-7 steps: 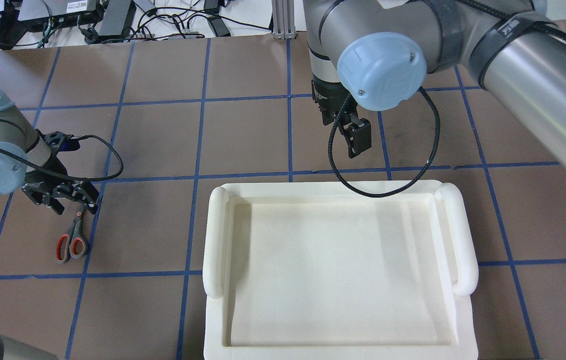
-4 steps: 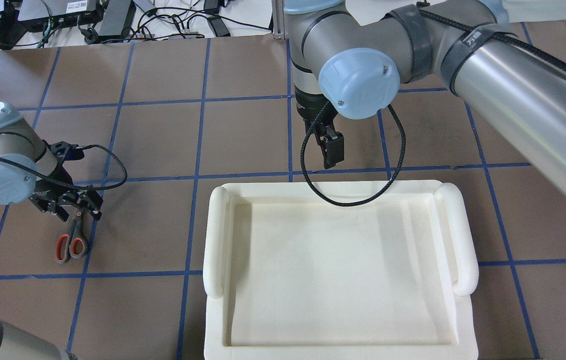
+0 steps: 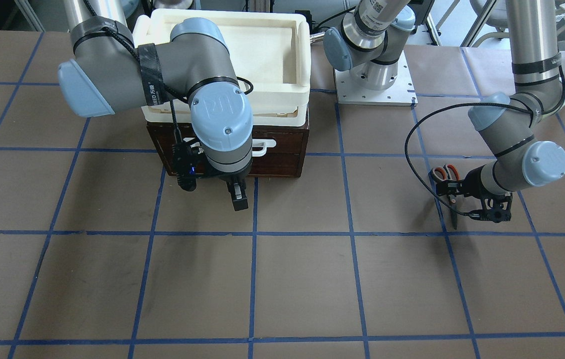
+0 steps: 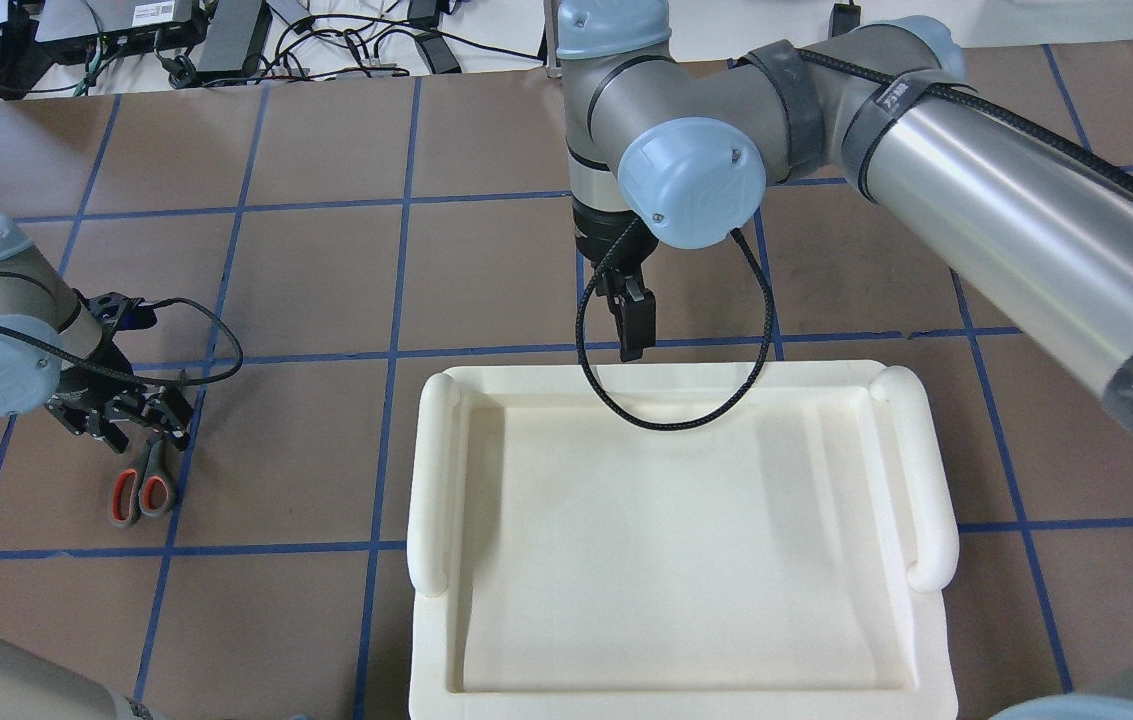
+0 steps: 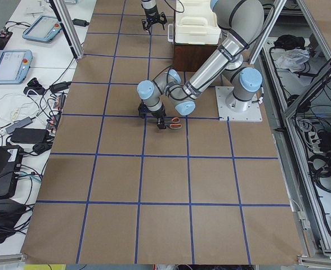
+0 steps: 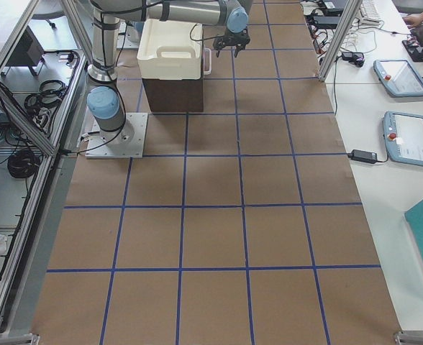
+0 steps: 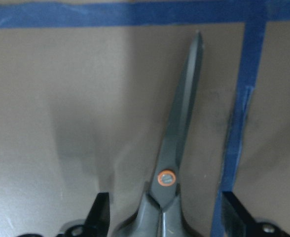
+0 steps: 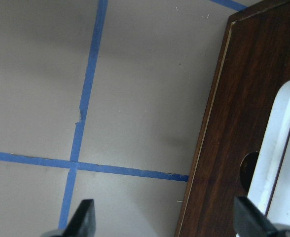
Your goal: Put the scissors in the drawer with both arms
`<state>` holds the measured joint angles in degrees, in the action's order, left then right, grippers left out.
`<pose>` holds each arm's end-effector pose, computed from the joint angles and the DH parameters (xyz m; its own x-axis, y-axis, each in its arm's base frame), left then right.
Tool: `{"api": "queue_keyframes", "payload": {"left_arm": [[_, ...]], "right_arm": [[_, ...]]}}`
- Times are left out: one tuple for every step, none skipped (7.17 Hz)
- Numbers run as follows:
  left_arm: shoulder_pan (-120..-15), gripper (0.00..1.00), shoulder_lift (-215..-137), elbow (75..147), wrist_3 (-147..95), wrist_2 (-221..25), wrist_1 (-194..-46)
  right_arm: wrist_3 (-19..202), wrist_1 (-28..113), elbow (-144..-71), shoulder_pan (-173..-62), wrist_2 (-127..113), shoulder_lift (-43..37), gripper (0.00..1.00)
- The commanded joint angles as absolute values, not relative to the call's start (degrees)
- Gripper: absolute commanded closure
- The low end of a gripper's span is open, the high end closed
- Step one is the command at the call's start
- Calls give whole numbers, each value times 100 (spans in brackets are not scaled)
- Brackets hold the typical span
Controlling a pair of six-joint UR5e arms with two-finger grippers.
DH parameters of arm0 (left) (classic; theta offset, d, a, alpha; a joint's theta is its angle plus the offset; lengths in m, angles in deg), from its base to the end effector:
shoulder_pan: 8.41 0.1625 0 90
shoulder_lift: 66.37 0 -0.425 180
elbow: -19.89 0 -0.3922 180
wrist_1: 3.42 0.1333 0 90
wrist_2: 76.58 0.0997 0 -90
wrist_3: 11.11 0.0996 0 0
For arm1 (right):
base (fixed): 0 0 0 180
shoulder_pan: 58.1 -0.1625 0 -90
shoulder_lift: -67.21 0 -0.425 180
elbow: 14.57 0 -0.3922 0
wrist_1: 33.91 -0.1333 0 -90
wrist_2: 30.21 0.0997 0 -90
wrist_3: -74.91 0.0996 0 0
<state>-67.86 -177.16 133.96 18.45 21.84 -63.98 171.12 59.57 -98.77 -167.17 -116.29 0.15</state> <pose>0.1513 -0.4899 0.1617 -1.0000 0.0014 0.0084 0.0038 0.9536 0.3009 0.3330 -0.5344 0.3182 -0.2131 0.9466 0.2420 0.9770 0.2095 0.0405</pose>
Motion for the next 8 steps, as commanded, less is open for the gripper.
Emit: {"api": "queue_keyframes", "payload": {"left_arm": [[-6782,48,-17703,13398,1834,2423,-6415],[-6791,49,-17703,13406,1808,2423,-6424],[-6817,49,-17685,13406,1764,2380,-6433],[-6835,49,-17694,13406,1763,2327,-6433],[-6835,49,-17694,13406,1763,2318,-6433],[-6844,49,-17694,13406,1772,2309,-6442],[-6844,51,-17711,13406,1781,2309,-6442],[-6844,60,-17711,13406,1790,2318,-6442]], "right_arm": [[17176,5804,-9877,-16717,-11599,76,0],[17202,5672,-9877,-16717,-11599,76,0],[17220,5514,-9877,-16717,-11607,76,0],[17264,5434,-9877,-16717,-11608,76,0],[17377,5399,-9877,-16717,-11608,76,0],[17378,5329,-9877,-16717,-11608,76,0],[17378,5232,-9877,-16717,-11608,85,0],[17378,5145,-9886,-16717,-11616,85,0]]}}
